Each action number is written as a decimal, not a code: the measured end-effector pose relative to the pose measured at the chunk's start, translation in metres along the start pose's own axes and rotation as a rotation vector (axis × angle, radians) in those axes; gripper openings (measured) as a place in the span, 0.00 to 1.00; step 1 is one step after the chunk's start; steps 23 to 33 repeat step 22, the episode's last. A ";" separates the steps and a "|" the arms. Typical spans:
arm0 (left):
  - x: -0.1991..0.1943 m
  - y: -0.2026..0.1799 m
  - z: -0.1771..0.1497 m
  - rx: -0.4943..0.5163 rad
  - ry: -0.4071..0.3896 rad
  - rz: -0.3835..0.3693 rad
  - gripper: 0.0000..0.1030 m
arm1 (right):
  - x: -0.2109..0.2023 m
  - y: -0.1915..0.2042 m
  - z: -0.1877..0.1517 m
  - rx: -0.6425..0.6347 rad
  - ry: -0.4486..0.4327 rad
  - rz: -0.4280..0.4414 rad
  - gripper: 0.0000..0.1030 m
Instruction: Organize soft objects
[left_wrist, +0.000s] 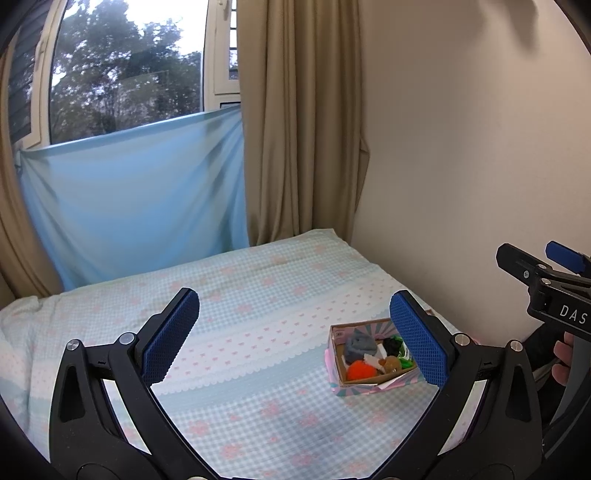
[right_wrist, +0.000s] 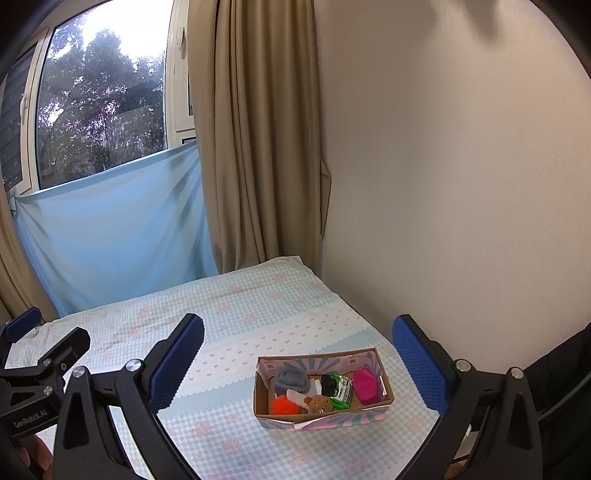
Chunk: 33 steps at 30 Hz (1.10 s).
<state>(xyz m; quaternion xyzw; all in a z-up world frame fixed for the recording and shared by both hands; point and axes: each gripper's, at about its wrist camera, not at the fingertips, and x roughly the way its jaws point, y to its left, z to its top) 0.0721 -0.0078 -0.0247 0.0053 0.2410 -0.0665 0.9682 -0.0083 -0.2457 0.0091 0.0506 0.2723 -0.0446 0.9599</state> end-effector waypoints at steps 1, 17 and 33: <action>0.000 0.000 0.000 0.001 -0.001 0.002 1.00 | 0.000 0.000 0.000 0.000 -0.001 0.001 0.98; 0.002 -0.006 -0.002 0.021 -0.024 0.029 1.00 | 0.005 -0.003 0.001 0.007 -0.005 0.000 0.98; 0.007 -0.008 -0.004 0.028 -0.025 0.031 1.00 | 0.015 0.000 0.001 -0.002 0.026 0.003 0.98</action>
